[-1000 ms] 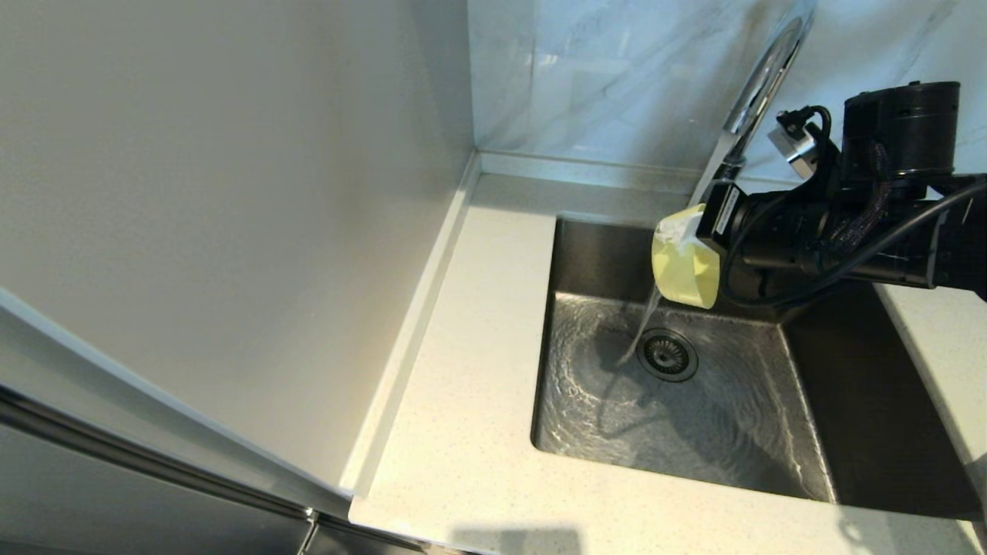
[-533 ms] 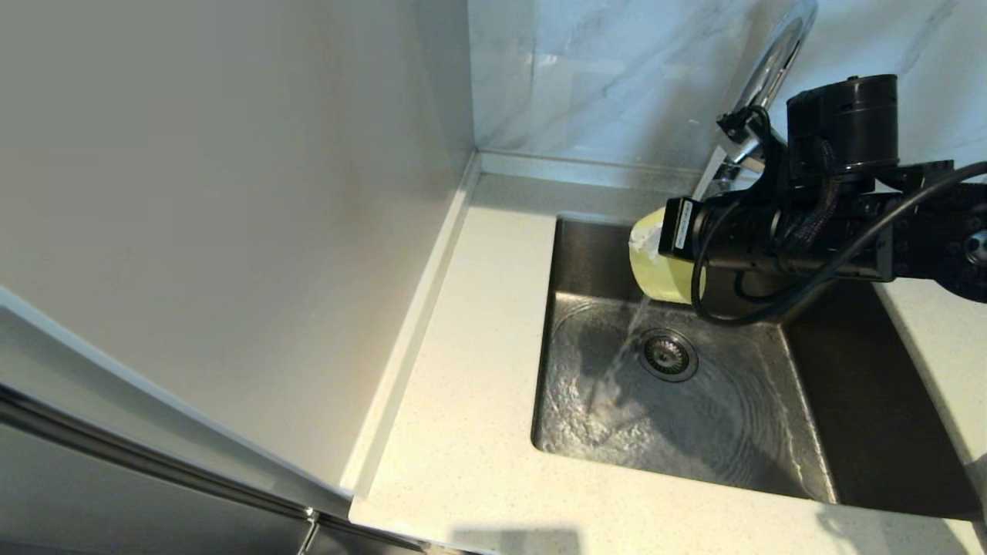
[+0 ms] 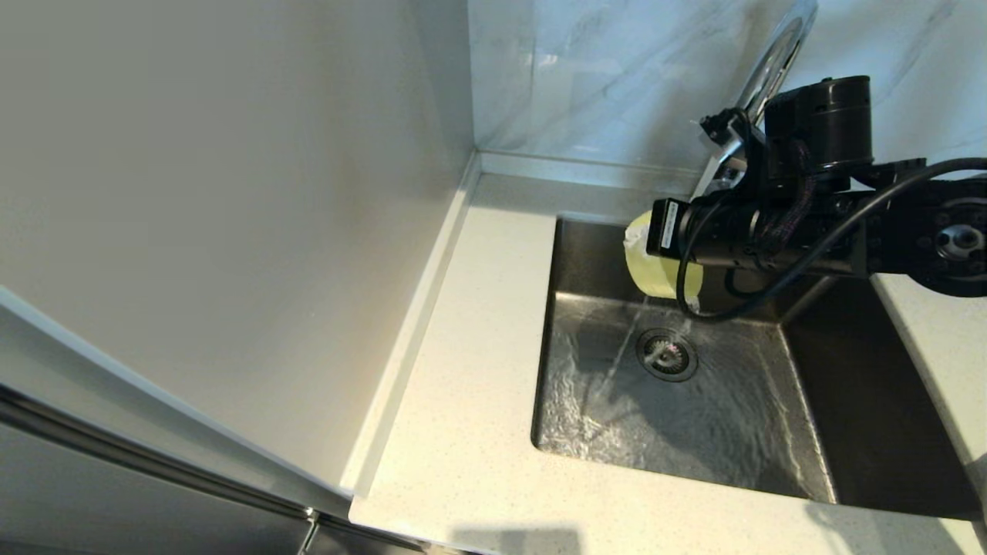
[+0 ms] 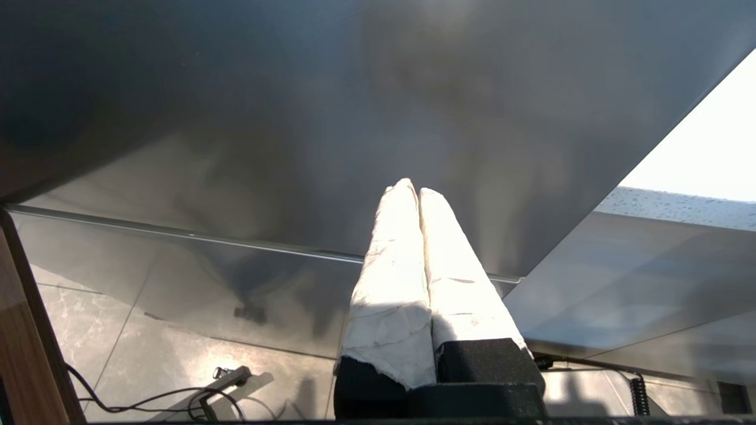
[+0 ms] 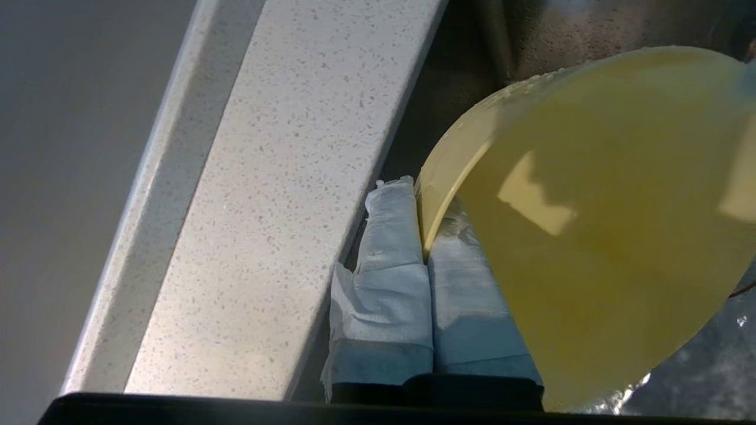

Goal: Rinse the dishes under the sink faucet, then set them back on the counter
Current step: Rinse the bowl

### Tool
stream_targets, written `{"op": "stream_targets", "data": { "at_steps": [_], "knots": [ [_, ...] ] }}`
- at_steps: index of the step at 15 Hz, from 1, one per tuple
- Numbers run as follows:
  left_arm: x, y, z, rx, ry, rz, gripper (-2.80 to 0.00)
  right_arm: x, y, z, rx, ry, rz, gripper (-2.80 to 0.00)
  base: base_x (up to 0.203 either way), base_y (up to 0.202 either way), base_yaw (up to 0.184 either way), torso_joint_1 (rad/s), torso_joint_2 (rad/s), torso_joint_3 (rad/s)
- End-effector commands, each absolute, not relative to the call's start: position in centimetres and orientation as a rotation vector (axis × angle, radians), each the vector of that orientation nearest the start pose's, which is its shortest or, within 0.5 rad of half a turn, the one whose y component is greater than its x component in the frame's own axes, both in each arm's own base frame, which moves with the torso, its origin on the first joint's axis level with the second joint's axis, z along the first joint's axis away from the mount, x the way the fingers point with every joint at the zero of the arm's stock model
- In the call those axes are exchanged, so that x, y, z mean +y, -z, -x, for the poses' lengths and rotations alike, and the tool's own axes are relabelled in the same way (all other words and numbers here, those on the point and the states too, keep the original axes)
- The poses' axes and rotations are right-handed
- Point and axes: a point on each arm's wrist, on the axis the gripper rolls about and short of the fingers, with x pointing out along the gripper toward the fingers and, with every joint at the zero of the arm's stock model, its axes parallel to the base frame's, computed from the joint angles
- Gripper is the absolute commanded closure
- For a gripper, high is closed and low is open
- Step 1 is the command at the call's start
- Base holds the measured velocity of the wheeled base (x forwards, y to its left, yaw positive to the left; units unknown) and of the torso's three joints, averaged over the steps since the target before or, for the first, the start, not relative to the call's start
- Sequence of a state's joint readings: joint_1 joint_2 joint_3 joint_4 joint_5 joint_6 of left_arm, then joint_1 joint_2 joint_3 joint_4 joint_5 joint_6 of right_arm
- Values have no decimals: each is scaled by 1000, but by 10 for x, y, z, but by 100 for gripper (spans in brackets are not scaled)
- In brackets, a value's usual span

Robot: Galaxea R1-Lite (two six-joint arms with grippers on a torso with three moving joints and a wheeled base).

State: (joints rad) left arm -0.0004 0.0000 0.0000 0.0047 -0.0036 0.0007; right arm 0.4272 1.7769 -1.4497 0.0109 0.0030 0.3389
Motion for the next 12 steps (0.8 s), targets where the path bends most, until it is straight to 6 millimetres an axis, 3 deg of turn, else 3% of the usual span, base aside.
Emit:
{"op": "stream_targets", "data": {
  "at_steps": [1,6,10,12],
  "knots": [
    [0,-75,23,5,3,0,0,147,-273,-321,408,-355,-257,0,0,0,0,0,0,0],
    [0,-75,23,5,5,0,0,144,-273,-316,410,-335,-254,0,0,0,0,0,0,0],
    [0,-75,23,5,3,0,0,123,-288,-276,402,-353,-281,0,0,0,0,0,0,0],
    [0,-75,23,5,3,0,0,101,-294,-260,398,-346,-352,0,0,0,0,0,0,0]
  ]
}}
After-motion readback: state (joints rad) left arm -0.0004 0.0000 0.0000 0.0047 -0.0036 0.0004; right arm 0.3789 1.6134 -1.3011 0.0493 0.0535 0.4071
